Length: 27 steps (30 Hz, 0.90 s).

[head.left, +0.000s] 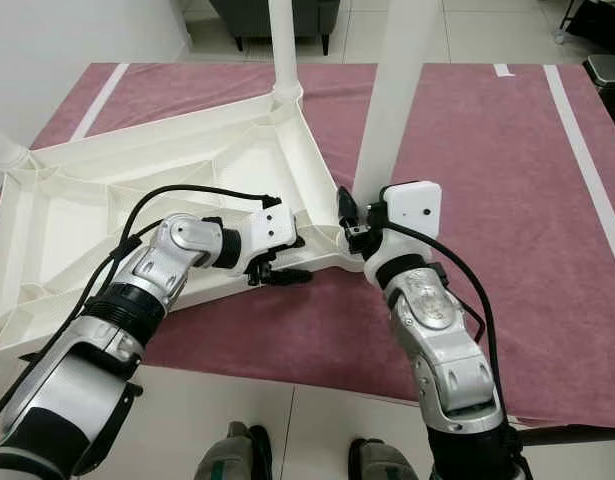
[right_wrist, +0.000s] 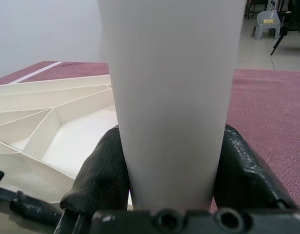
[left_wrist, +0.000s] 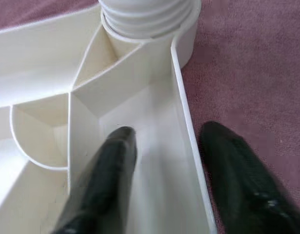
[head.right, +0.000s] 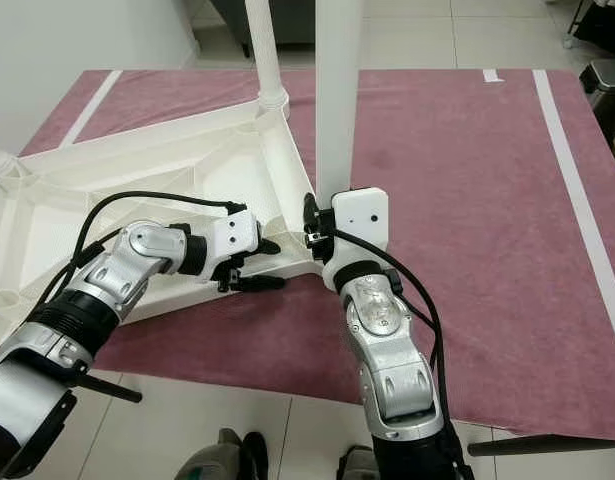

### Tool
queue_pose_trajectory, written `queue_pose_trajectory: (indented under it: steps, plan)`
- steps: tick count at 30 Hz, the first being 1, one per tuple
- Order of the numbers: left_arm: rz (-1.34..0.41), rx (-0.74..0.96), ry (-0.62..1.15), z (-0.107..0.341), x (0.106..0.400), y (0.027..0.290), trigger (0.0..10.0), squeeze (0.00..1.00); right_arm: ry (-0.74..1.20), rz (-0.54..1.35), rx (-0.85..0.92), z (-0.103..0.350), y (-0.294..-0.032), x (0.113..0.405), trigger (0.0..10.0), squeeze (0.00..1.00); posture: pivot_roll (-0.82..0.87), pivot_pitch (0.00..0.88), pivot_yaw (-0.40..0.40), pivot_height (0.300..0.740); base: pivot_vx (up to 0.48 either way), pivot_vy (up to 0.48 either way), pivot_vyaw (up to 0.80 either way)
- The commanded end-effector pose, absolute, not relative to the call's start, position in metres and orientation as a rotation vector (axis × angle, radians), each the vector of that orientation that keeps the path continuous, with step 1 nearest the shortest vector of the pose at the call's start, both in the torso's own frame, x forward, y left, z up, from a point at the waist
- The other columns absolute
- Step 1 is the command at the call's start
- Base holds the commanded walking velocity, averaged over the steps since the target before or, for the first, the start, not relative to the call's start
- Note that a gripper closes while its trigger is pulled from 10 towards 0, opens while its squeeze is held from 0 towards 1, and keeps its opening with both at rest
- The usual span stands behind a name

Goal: Building children table

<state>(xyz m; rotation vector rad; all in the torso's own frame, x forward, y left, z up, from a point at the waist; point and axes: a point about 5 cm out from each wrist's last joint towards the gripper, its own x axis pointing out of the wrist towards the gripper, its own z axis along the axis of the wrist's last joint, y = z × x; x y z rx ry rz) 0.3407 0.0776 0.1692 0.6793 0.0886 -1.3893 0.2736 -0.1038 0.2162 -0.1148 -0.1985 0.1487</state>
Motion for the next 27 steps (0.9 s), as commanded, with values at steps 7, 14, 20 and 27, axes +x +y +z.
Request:
queue_pose_trajectory:
  steps: [7,14,20,27]
  plan:
    - [-1.510,0.736,0.207,0.154,0.334,0.085,0.0,0.00,-0.057,0.089,-0.148,0.190,-0.119,0.280,10.0,0.00,-0.08,0.177,0.158,0.740,0.000,0.000,0.00]
    - [-1.553,0.762,0.212,0.155,0.331,0.088,0.0,0.00,-0.124,0.189,-0.153,0.201,-0.116,0.280,10.0,0.00,-0.08,0.178,0.159,0.740,0.000,0.000,0.00]
    - [-1.639,0.864,0.102,0.182,0.331,0.093,0.0,0.00,-0.213,0.720,-0.138,0.231,-0.113,0.256,10.0,0.00,-0.08,0.177,0.161,0.740,0.000,0.000,0.00]
    - [-1.787,0.955,0.035,0.200,0.316,0.101,0.0,0.00,-0.158,0.975,-0.181,0.232,-0.115,0.240,10.0,0.00,-0.08,0.175,0.158,0.740,0.000,0.000,0.00]
